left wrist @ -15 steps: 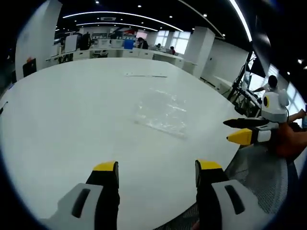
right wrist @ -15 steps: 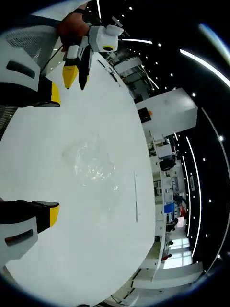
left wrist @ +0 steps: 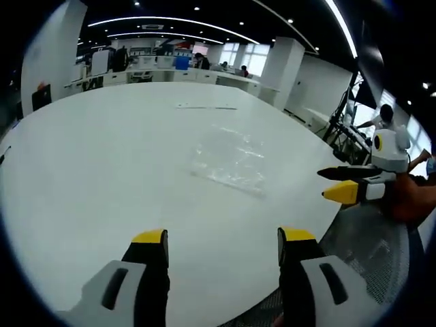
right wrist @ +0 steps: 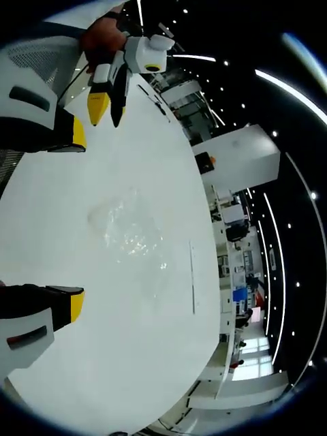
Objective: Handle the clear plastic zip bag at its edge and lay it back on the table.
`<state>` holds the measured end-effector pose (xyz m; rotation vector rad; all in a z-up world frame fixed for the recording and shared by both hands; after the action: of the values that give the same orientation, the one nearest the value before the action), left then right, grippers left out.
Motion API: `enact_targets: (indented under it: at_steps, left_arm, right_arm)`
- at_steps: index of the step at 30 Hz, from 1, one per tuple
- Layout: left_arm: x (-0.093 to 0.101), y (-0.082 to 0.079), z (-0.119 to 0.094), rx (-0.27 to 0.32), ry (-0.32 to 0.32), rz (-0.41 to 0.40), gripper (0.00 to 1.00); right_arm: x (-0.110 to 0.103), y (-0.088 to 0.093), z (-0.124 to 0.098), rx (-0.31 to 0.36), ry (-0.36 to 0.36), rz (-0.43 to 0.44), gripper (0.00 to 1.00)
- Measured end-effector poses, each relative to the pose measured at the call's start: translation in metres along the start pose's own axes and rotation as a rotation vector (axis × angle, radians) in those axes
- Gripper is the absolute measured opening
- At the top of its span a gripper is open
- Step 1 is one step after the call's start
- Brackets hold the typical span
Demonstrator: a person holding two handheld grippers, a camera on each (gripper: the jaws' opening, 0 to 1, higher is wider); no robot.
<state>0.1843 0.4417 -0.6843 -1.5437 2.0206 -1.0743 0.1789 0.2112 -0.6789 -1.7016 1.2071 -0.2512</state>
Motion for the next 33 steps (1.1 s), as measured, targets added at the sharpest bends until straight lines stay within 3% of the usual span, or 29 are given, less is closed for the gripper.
enact_targets:
  at_steps: [33]
  left_arm:
    - [0.0003,-0.0002,-0.0005,0.000,0.004,0.009,0.64]
  right_arm:
    - [0.0018,0.0002,-0.0003,0.001,0.007,0.002,0.80]
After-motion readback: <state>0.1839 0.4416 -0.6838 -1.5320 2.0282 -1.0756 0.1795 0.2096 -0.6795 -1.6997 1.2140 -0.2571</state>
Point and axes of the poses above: the point that each gripper's makers call its tool centre point, and the gripper's own axes: z roughly forward along the fingers, x roughly to its right, y roughly out of its underside, the point moved 5 cm from there along -z, roughly backward along the fingers, and after that the axes turned 10 degrees about -y, right-handed, at the moved point
